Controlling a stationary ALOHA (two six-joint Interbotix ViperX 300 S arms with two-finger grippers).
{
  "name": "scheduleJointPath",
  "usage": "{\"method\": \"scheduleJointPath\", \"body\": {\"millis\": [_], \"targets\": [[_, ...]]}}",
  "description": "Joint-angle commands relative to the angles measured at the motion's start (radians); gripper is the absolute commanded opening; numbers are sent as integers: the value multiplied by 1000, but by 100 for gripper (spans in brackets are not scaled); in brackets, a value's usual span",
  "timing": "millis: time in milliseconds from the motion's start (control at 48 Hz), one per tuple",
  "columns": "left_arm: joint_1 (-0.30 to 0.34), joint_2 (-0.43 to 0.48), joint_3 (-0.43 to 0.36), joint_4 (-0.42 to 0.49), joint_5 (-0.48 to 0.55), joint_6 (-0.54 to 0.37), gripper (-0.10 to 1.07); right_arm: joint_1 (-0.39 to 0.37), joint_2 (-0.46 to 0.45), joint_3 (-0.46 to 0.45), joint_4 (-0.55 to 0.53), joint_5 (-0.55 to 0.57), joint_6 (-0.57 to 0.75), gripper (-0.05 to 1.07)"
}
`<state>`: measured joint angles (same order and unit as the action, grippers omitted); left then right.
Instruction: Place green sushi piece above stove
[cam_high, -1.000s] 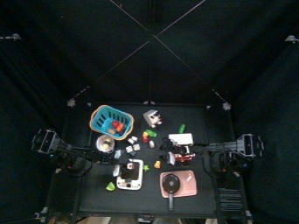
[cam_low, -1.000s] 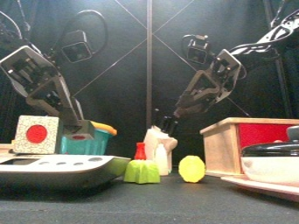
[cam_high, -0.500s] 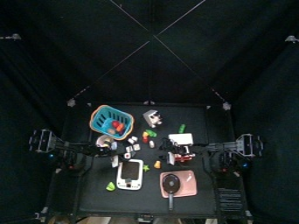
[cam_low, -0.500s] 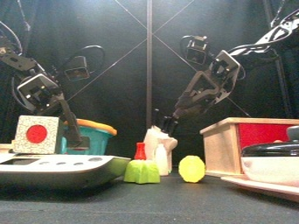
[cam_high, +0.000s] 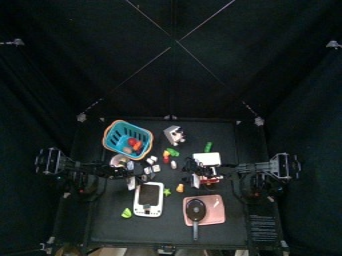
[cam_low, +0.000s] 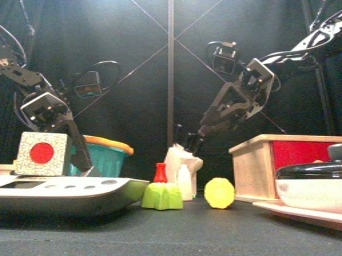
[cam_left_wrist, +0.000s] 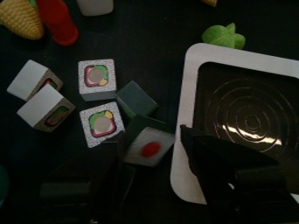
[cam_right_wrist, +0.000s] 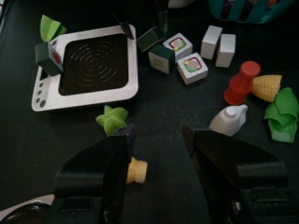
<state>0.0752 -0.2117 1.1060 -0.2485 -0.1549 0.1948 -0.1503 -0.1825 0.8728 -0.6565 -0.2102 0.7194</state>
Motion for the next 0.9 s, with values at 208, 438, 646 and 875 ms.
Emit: {"method": "scheduleJointPath", "body": {"millis": [208,438,646,875], "targets": [[-2,-17,-23,-3,-5,-2,92,-2,-14,-23,0,-3,-2,83],[-12,-75,-18,-5,-5,-2,92,-2,-12,-23,0,-2,-2,83],[-14,-80,-14,-5,-3,-2,92,-2,-9,-26,0,0,-2,83],[-14,-81,-14,-5,-5,-2,92,-2,-5,-28,0,-2,-2,83]]}}
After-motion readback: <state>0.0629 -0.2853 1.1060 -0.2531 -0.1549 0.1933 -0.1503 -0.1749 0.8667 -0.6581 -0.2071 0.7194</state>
